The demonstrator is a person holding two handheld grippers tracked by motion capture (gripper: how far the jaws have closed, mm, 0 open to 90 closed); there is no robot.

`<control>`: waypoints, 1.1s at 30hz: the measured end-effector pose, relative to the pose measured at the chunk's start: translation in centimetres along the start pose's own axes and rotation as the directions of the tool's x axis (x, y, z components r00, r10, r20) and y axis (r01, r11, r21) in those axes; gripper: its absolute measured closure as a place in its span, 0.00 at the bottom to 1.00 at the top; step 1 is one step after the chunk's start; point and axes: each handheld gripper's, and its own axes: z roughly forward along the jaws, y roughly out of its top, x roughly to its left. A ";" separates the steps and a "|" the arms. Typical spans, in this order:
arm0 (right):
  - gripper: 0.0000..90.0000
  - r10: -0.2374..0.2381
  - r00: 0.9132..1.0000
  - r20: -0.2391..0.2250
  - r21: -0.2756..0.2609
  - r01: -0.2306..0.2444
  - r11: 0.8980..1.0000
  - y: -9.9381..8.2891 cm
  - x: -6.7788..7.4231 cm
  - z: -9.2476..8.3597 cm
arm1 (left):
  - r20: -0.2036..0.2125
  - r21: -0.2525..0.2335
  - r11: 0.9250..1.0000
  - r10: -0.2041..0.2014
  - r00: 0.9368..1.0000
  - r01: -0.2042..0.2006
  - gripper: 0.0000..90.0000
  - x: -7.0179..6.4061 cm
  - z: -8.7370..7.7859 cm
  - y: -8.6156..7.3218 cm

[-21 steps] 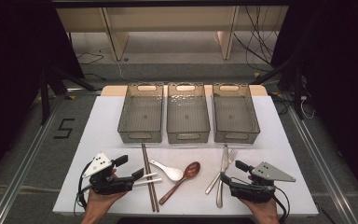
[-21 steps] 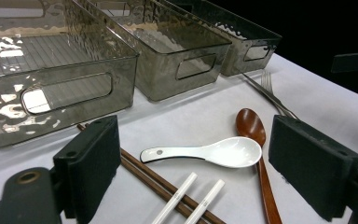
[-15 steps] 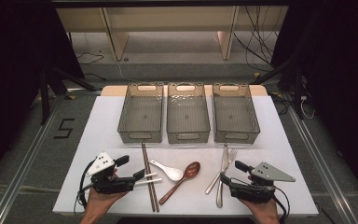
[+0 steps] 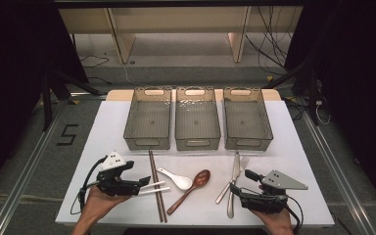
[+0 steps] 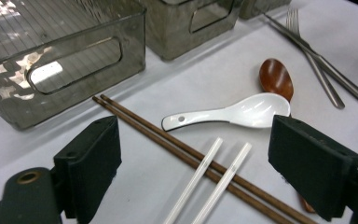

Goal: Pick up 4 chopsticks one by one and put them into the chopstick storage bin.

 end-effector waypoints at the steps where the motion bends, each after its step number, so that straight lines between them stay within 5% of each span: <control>1: 0.30 0.000 1.000 -0.001 0.001 0.000 1.000 0.0 0.0 0.0 | -0.002 0.024 1.000 0.013 1.000 -0.013 0.18 0.2 0.0 0.2; 6: 0.31 0.004 1.000 -0.009 0.007 -0.004 1.000 0.0 0.0 0.1 | -0.010 0.112 0.993 0.046 0.999 -0.044 0.19 1.3 0.0 1.2; 12: 0.31 -0.009 1.000 -0.019 0.019 0.009 1.000 0.1 0.2 0.3 | -0.036 0.246 0.964 0.111 0.993 -0.099 0.21 2.0 0.5 1.5; 20: 0.31 -0.010 1.000 -0.029 0.030 0.011 0.999 0.0 0.2 0.4 | -0.020 0.443 0.885 0.170 0.985 -0.144 0.27 3.0 1.1 1.2; 23: 0.31 -0.007 0.999 -0.032 0.035 0.008 0.999 0.0 0.1 0.5 | -0.014 0.475 0.867 0.180 0.984 -0.151 0.30 3.4 1.2 0.9; 24: 0.31 -0.007 0.999 -0.034 0.037 0.008 0.999 0.0 0.1 0.5 | -0.006 0.503 0.848 0.195 0.981 -0.165 0.34 3.6 1.3 0.7; 28: 0.31 -0.013 0.999 -0.040 0.041 0.015 0.999 0.0 0.2 0.6 | 0.010 0.523 0.834 0.199 0.980 -0.175 0.41 3.6 1.4 0.5; 32: 0.31 -0.013 0.999 -0.044 0.048 0.015 0.999 -0.1 0.2 0.7 | 0.045 0.571 0.792 0.230 0.972 -0.214 0.48 3.5 1.8 0.2; 33: 0.31 -0.015 0.999 -0.044 0.052 0.017 0.998 -0.1 0.2 0.7 | 0.054 0.576 0.789 0.225 0.973 -0.214 0.50 3.5 2.0 0.1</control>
